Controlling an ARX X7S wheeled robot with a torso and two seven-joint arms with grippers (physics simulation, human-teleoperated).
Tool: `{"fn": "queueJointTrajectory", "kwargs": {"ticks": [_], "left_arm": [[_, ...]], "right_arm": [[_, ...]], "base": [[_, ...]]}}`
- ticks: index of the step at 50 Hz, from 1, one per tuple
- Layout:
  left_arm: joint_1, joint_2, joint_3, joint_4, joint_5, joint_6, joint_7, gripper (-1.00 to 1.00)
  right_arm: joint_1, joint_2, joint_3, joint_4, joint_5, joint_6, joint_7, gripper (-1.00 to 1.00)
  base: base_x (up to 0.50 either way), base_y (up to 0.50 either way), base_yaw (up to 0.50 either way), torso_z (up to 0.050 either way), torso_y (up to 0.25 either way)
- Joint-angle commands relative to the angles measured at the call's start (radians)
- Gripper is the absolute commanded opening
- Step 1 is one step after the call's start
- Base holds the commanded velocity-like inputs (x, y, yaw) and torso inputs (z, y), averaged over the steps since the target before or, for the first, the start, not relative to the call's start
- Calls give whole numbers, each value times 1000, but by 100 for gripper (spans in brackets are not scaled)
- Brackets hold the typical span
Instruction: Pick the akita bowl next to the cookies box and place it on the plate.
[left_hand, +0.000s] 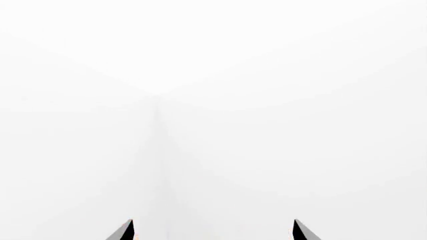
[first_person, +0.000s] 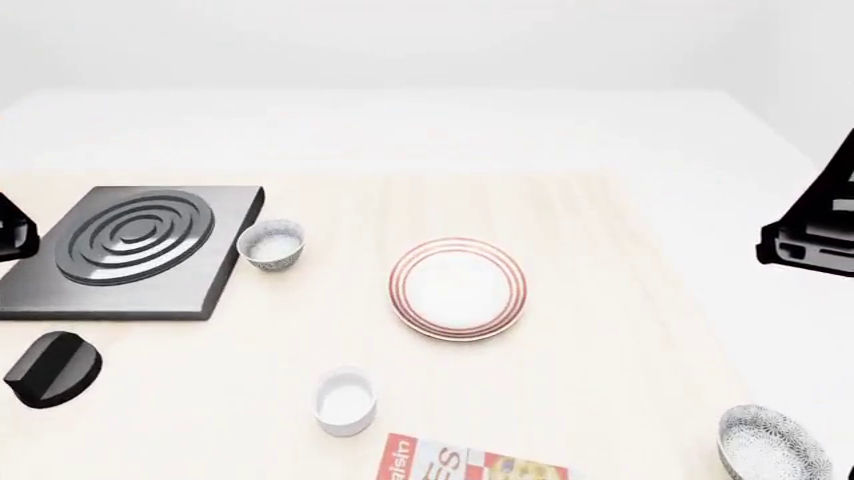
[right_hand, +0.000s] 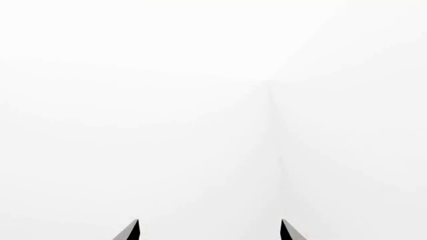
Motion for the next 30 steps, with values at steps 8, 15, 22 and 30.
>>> {"fn": "queueJointTrajectory", "kwargs": {"ticks": [8,15,22,30], "left_arm": [[-15,0,10,3,-1,-5,-1,100],[-24,0,18,1,-1,-6,0,100],[-28,2,22,0,1,-7,1,100],[-20,2,15,3,0,-10,0,100]], "right_arm": [[33,23,1,5,2,41,34,100],[95,86,13,15,34,116,32,100],[159,136,27,25,74,210,45,100],[331,217,76,60,296,622,93,100]], "base": [[0,0,0,0,0],[0,0,0,0,0],[0,0,0,0,0],[0,0,0,0,0]]}}
